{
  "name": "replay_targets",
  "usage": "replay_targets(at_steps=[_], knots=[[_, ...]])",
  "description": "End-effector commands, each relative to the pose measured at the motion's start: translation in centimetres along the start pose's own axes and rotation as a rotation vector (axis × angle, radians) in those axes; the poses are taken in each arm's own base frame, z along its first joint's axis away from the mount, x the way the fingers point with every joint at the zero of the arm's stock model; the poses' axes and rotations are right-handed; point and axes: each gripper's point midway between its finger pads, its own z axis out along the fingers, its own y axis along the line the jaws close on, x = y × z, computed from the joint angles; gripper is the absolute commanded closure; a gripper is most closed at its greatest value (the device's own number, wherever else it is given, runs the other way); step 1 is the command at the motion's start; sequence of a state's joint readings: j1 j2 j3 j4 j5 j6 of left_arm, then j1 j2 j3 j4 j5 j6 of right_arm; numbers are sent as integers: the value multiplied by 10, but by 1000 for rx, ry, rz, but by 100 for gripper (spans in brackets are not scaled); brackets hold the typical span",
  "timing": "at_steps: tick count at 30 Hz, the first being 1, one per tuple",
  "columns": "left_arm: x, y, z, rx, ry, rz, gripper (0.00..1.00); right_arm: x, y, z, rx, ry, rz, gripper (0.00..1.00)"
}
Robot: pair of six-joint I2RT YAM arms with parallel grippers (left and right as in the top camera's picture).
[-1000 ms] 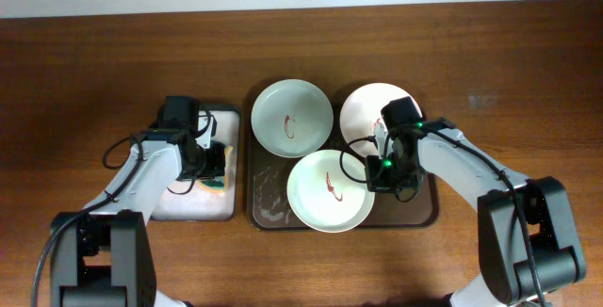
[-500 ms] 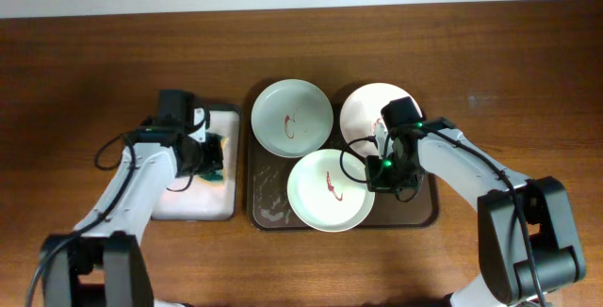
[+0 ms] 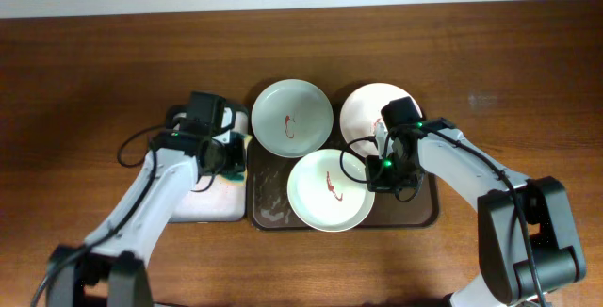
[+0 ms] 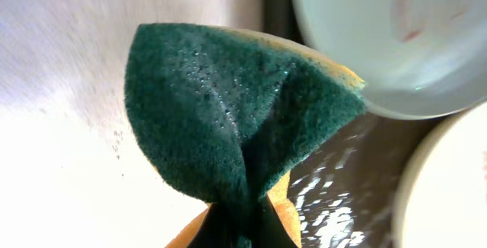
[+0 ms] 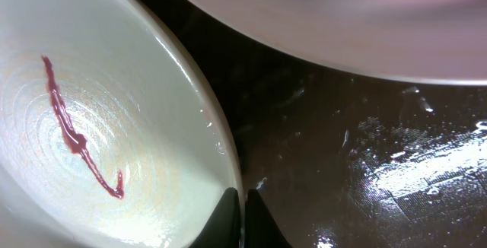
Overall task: Clean dirty plates on tray and stack at the side
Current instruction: 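Scrub the bottom pale-green plate with the sponge in the left gripper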
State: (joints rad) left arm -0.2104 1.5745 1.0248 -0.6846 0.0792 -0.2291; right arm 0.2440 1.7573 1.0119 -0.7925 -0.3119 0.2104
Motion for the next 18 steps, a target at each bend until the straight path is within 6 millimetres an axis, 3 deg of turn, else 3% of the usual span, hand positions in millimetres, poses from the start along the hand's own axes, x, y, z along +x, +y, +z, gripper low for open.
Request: replay_targets(at_steps=[1,3,4,7,10,11,13,18], knots=[[-37,-46,-43,197,-177,46,100,-4,-1,-1,22,-10,0,96],[-32,-93,-40,296,-170,48,100,-4,-1,-1,22,-9,0,95],[-25,-110,-33,321,-136,-9,100,-4,-1,-1,22,-9,0,89],[4,-149,-5,342,-3,-162,100,-5,-1,-1,21,-13,44,89],[25,-173,12,346,58,-172,100,-7,1,-1,2,-18,252,86],[27,-183,15,362,57,-171,100,-7,1,-1,2,-18,297,91],[29,-200,18,390,39,-135,100,-7,3,-1,-6,-18,299,94],[47,-213,42,363,86,-182,100,-7,4,-1,-9,-16,297,96]])
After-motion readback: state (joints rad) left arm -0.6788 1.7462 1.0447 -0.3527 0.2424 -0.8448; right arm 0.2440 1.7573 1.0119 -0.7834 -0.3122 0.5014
